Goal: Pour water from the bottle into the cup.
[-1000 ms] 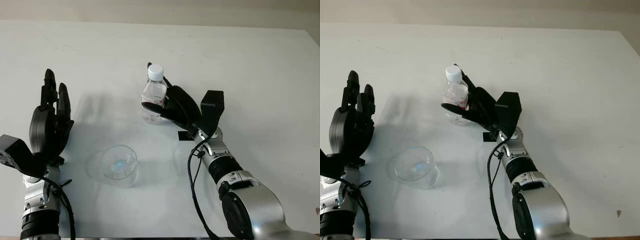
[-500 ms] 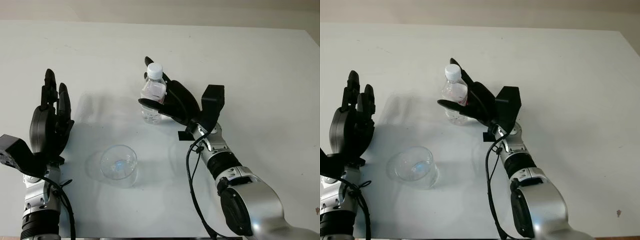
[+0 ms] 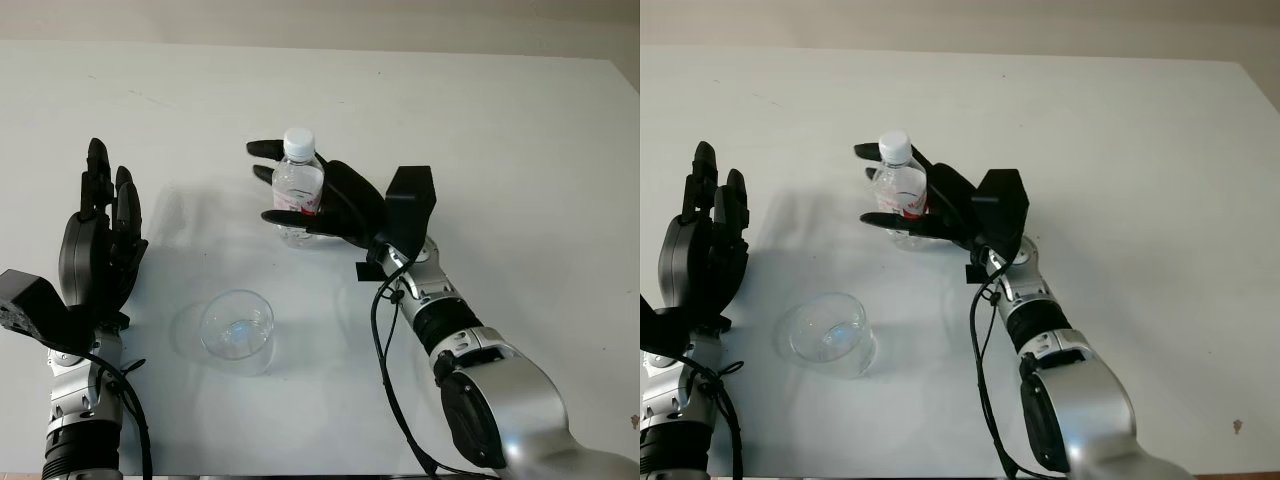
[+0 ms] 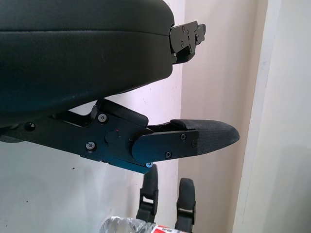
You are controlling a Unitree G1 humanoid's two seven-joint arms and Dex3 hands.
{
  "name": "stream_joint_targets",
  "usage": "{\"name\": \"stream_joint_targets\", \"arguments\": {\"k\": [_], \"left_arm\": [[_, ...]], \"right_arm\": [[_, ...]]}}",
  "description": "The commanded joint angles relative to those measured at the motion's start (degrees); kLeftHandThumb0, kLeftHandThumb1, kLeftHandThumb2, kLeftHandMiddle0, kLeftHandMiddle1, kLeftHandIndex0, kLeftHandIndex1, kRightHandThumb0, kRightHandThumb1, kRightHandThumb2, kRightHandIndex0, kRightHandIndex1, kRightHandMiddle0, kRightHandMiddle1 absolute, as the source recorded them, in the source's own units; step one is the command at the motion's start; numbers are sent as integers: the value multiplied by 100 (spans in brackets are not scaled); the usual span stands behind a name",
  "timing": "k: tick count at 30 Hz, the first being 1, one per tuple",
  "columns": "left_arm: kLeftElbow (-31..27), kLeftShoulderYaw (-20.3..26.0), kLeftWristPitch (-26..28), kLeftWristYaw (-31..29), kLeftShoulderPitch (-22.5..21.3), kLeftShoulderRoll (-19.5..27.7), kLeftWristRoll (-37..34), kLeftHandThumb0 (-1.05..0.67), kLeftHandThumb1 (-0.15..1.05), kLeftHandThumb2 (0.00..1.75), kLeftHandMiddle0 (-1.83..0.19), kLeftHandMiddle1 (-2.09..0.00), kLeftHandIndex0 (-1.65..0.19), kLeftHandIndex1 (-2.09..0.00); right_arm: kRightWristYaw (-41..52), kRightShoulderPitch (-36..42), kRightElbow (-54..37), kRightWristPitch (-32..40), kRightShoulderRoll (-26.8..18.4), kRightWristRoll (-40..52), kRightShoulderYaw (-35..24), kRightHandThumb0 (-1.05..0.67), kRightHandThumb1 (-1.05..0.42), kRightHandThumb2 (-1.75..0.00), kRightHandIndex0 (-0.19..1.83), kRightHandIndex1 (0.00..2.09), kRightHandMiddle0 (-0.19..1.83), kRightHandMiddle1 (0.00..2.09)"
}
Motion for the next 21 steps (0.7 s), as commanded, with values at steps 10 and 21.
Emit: {"name": "stream_joint_targets", "arguments": {"k": [10,21], "left_arm": [[24,21,-6,-76,90,47,2,-72,105,47,18,-5,19,-5],[62,15,19,-135,43,70,-11,-72,105,47,18,-5,19,-5]], "right_arm": [[-653,10,7,-387,-8,-440,257,-52,-104,-19,116,209,101,209],[-1326,110,-17,-827,43,-524,245,-47,-105,-57,183,209,182,209]]}}
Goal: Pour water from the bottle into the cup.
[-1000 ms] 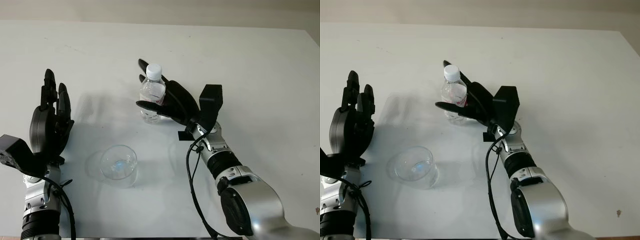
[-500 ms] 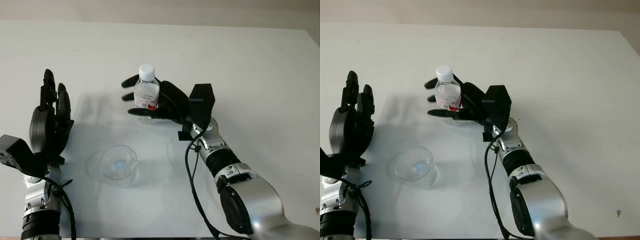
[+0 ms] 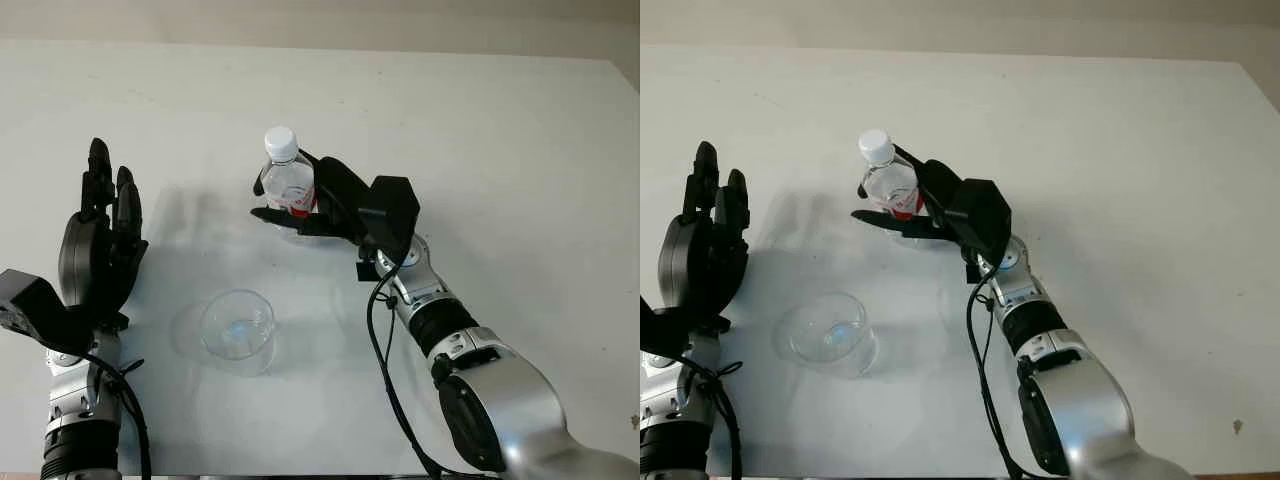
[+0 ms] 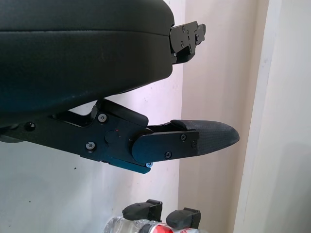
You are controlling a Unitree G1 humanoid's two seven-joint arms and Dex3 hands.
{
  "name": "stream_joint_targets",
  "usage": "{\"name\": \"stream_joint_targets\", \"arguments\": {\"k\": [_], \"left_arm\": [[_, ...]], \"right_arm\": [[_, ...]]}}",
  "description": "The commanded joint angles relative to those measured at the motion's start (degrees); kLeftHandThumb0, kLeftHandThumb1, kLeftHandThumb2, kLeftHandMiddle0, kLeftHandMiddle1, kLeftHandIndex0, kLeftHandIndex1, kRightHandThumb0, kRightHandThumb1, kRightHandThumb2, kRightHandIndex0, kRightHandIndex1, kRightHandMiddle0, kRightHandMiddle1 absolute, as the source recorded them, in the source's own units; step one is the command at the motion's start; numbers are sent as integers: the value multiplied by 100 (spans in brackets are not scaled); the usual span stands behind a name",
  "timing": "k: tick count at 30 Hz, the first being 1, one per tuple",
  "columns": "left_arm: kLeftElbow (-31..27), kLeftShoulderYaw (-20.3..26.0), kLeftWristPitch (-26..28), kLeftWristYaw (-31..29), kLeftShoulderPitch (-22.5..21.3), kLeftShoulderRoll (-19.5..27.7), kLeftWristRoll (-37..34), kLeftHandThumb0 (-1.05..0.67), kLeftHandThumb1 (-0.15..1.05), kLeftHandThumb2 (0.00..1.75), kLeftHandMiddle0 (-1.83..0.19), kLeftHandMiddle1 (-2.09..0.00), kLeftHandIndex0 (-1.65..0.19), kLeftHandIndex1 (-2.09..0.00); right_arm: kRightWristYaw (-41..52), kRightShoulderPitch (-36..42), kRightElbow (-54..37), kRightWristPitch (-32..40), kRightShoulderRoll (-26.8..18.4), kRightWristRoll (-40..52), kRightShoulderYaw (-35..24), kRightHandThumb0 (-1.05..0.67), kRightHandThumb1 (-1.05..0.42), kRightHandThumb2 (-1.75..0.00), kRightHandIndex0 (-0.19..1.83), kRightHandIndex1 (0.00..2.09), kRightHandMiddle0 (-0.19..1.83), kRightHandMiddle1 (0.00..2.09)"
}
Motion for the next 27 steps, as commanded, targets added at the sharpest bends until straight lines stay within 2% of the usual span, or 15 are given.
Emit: {"name": "stream_joint_targets", "arguments": {"k": [1,5,11,15,19,21,24,27], "left_arm": [[53,6,1,-37,34,38,-8,-72,105,47,18,-5,19,-4],[84,10,-58,-35,-3,20,-3,-71,105,47,18,-5,19,-4],[-9,-14,4,10,39,13,33,-72,105,47,18,-5,19,-5],[-29,-24,12,38,46,-22,34,-72,105,47,18,-5,19,-5],[-54,-55,26,104,44,-32,70,-72,105,48,16,-6,18,-5],[-64,-56,38,102,41,-34,47,-72,105,48,16,-6,17,-5],[-53,-61,20,110,32,-27,61,-72,105,48,16,-6,17,-6],[-33,-66,1,86,16,-23,57,-71,105,49,16,-5,18,-5]], "right_arm": [[-52,28,-30,-121,35,85,-78,-47,-105,-58,183,209,183,209],[-410,-39,-168,-303,-85,-20,-96,-46,-105,-60,183,209,183,209],[-1109,-178,-601,-1134,-574,-797,233,-41,-105,-55,181,209,164,209],[-1173,-199,-899,-1512,-817,-1042,380,-37,-105,-49,168,209,136,209],[-1160,-197,-1332,-1838,-1119,-1410,622,-37,-105,-42,130,209,102,209],[-1410,-224,-1491,-2185,-1290,-1814,770,-38,-105,-38,121,209,95,209],[-2123,-293,-1648,-2654,-1513,-2654,986,-41,-105,-29,115,209,94,209],[-2803,-381,-1732,-2788,-1686,-3391,1187,-45,-105,-24,117,209,99,209]]}}
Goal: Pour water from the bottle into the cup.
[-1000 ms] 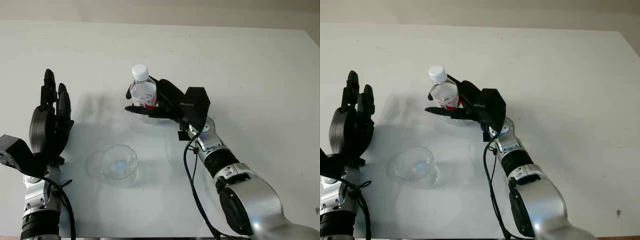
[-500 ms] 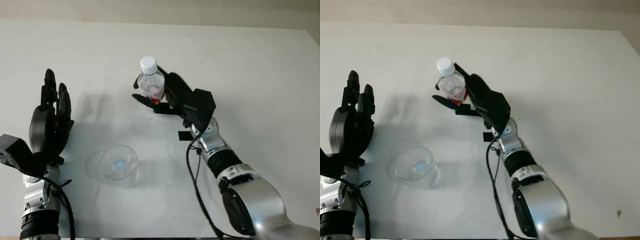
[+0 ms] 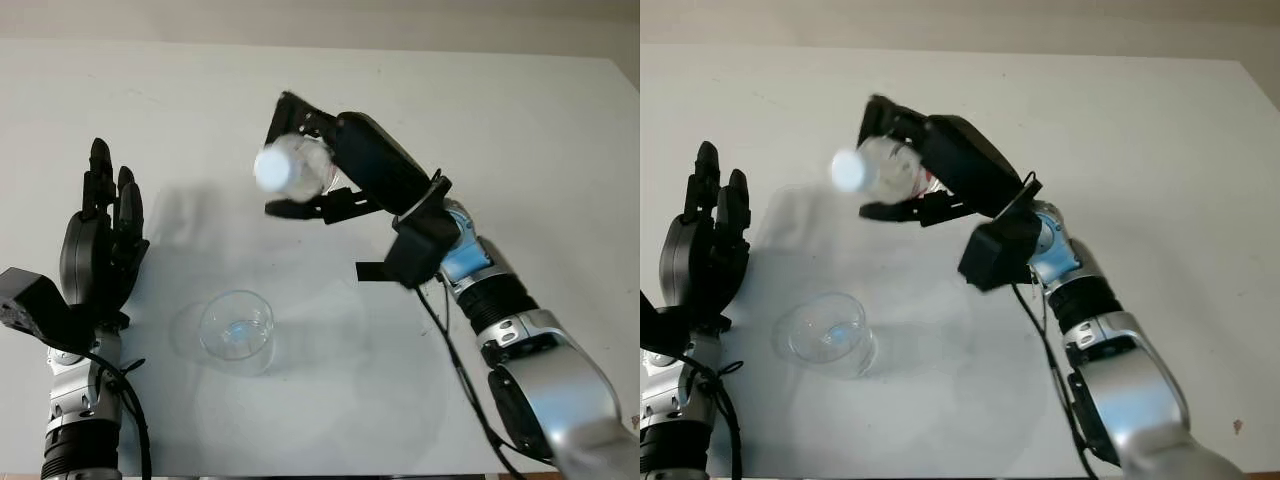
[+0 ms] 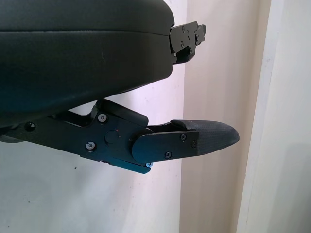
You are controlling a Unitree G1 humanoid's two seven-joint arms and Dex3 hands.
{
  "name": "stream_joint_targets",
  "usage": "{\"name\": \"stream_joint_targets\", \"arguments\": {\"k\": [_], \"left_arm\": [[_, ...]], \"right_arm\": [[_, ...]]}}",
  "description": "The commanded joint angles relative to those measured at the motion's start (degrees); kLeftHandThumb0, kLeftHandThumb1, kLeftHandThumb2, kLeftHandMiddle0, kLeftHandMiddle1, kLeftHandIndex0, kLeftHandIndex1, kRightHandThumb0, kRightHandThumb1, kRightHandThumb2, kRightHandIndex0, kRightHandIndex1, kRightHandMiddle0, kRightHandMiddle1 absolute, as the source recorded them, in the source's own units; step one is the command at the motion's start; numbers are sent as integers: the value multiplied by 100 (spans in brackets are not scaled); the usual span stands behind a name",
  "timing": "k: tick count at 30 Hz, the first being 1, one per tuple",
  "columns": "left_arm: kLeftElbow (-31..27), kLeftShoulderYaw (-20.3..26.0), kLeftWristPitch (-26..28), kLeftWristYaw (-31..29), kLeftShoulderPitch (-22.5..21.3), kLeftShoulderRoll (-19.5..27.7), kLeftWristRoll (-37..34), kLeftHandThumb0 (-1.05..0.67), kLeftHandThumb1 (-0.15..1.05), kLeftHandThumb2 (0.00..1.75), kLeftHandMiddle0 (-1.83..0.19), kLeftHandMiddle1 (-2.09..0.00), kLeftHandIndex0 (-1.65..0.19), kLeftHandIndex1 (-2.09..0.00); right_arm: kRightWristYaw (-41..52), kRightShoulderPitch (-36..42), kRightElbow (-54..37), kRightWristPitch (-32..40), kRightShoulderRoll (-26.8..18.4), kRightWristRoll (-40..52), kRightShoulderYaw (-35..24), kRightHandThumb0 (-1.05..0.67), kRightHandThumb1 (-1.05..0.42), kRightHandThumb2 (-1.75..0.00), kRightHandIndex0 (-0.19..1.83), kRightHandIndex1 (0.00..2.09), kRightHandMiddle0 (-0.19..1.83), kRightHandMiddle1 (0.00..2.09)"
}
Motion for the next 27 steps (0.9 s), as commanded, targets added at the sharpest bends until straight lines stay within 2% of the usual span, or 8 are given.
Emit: {"name": "stream_joint_targets", "arguments": {"k": [1,7,9,15,27], "left_arm": [[-22,-26,-13,-10,24,-15,11,-71,105,49,16,-5,18,-5],[-10,-38,-36,-10,-6,-21,15,-72,105,47,16,-6,17,-6],[11,-38,-40,-9,-34,-26,6,-72,105,47,15,-6,17,-6],[57,-62,-21,4,-100,-24,11,-73,105,45,16,-5,17,-5],[236,-117,-158,84,-231,-98,116,-74,105,47,17,-5,18,-5]], "right_arm": [[-396,-225,-188,-109,-168,-395,141,-47,-105,-22,117,209,99,209],[-1348,-436,-362,-155,-484,-1486,647,-51,-105,-18,114,209,98,209],[-1948,-503,-439,-125,-571,-1927,823,-52,-105,-17,115,209,97,209],[-3008,-674,-495,94,-742,-2666,1291,-54,-105,-22,122,209,98,209],[-3826,-795,-811,539,-914,-3126,1794,-55,-105,-13,127,209,96,209]]}}
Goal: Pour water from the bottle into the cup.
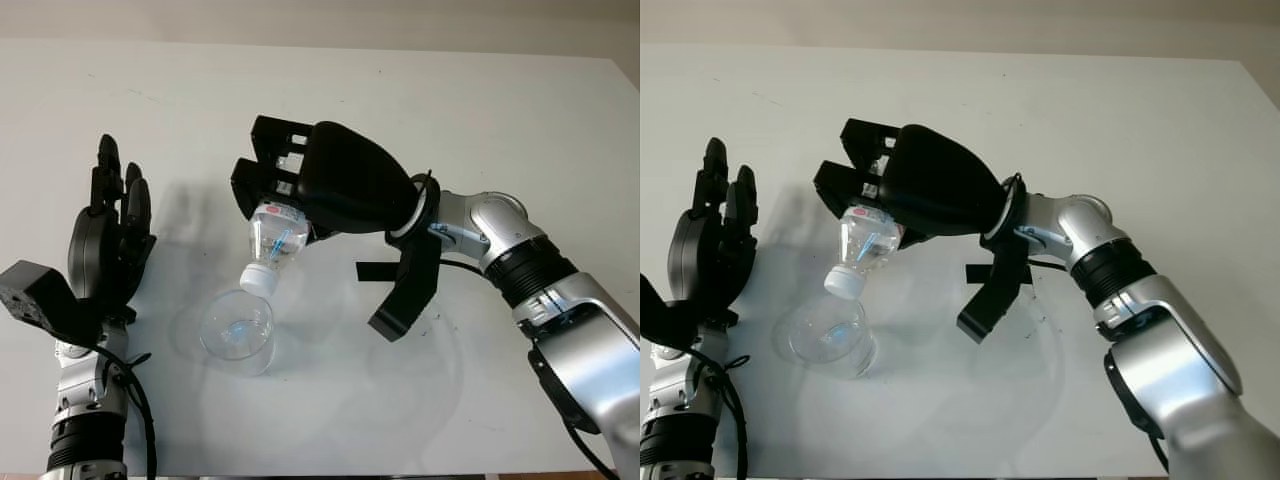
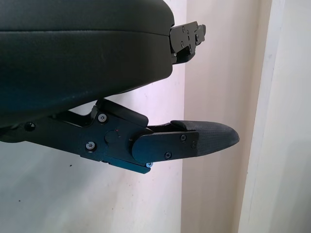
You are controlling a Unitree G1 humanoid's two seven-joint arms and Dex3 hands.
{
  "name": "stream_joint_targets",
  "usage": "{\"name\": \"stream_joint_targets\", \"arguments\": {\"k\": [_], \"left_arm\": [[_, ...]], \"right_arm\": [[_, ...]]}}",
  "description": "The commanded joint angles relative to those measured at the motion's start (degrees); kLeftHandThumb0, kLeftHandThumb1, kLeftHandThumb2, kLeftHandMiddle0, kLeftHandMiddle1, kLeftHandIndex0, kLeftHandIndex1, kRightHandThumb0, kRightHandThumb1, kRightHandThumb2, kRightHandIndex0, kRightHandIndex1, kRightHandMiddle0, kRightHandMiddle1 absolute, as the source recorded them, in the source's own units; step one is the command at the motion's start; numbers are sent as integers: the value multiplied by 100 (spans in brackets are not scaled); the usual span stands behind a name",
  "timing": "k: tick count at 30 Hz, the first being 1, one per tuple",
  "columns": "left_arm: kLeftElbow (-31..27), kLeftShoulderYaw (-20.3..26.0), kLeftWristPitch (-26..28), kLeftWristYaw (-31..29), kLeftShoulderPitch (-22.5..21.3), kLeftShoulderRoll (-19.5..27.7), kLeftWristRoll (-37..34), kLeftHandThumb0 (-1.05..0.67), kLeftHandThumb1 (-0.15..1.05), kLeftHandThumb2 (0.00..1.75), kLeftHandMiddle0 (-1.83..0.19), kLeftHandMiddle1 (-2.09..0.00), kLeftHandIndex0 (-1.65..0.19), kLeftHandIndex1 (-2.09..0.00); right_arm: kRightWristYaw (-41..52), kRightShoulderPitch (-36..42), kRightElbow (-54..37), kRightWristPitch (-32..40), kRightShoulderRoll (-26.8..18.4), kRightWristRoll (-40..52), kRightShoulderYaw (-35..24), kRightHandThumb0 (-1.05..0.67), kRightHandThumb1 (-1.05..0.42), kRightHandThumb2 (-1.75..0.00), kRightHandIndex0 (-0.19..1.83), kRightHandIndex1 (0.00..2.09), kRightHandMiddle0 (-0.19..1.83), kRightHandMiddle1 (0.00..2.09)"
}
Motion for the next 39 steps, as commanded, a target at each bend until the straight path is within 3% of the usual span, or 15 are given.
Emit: {"name": "stream_joint_targets", "arguments": {"k": [1,5,9,12,15,17,21,39], "left_arm": [[66,-13,-107,-11,-42,-50,0,-74,105,47,17,-5,18,-5],[53,-25,-114,29,-33,-68,22,-74,105,47,16,-6,18,-5],[46,-32,-102,81,-34,-113,16,-74,105,47,16,-5,18,-5],[41,-25,-85,76,-33,-139,-22,-74,105,47,17,-5,19,-5],[39,-25,-84,75,-41,-156,-26,-73,105,47,17,-5,19,-5],[52,-25,-96,65,-36,-152,-13,-73,105,48,17,-5,19,-4],[49,-4,-114,72,-25,-181,-38,-73,105,48,17,-5,18,-5],[98,26,-105,21,-16,-126,-54,-73,105,48,16,-6,18,-5]], "right_arm": [[-62,-160,-171,38,-55,40,40,-55,-105,-12,128,209,96,209],[12,-107,-302,75,-22,128,49,-54,-105,-14,129,209,98,209],[6,-61,-554,251,-53,12,113,-54,-105,-13,126,209,81,209],[-27,-8,-780,491,-82,-129,177,-56,-104,-10,119,209,57,175],[-32,13,-893,614,-76,-185,239,-57,-103,-6,114,209,57,143],[-23,-4,-925,639,-78,-224,292,-57,-101,-5,112,209,59,133],[-116,-20,-915,726,-45,-280,382,-57,-94,-4,112,209,61,128],[-562,-151,-785,1021,-68,-584,648,-56,-92,-6,114,209,60,129]]}}
